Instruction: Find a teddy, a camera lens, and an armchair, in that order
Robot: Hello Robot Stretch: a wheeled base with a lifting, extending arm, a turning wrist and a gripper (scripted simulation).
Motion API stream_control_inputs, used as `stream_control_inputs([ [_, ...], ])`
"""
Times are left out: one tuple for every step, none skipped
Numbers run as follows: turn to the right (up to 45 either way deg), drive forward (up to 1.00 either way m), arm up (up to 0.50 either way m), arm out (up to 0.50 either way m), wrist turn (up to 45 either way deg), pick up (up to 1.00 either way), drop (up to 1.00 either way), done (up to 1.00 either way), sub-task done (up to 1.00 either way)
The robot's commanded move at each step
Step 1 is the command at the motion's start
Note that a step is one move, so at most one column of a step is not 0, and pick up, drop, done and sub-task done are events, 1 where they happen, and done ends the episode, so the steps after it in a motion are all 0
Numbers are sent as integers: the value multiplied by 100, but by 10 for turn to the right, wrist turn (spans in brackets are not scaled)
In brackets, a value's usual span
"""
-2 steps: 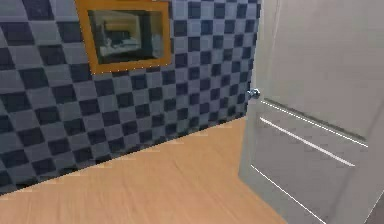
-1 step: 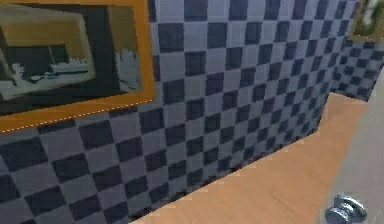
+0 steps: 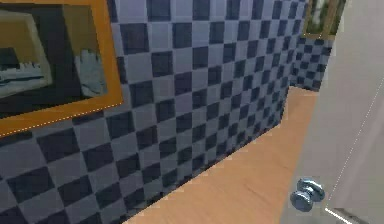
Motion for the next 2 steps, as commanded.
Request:
stream_control_inputs([
  [0,35,0,0,0,0,0,0,0],
  [0,65,0,0,0,0,0,0,0],
])
